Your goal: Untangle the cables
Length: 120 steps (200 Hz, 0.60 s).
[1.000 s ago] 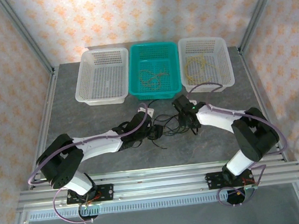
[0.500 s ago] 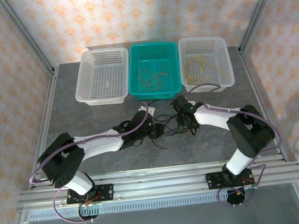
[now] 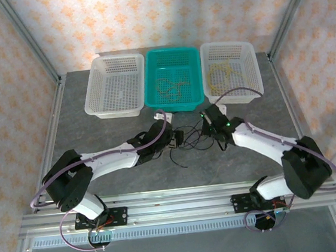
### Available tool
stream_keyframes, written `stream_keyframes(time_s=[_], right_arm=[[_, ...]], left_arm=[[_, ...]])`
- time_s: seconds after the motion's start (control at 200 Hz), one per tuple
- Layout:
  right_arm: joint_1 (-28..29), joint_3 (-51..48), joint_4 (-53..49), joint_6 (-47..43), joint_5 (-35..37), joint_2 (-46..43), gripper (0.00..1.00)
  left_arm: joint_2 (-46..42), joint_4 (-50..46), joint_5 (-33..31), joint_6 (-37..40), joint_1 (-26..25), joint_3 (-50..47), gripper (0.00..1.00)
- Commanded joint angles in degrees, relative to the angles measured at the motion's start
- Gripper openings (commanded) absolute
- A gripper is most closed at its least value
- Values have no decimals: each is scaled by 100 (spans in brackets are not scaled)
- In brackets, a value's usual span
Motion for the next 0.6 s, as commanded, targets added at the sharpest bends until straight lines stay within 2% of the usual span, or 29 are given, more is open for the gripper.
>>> stream_keyframes(time_s=[0.0,0.14,0.33,0.456,0.596], right_arm=[[-23,-210,399,-283,338,-542,0],[-21,-168,551,-893,496,-1119,0],[-21,-8,713,-1916,161,-1766,0],[-23,243,601,-2440,51,-1938,0],[-23,656,245,-2732,311,-1954,0]], left_arm=[[-420,67,-290,65,102,133,63],[-645,303,284,-24,490,97,63],[-944,482,1052,20,851,141,63],[-1056,717,1532,-36,1083,83,63],[-1191,748,1739,-36,1257,117,63]])
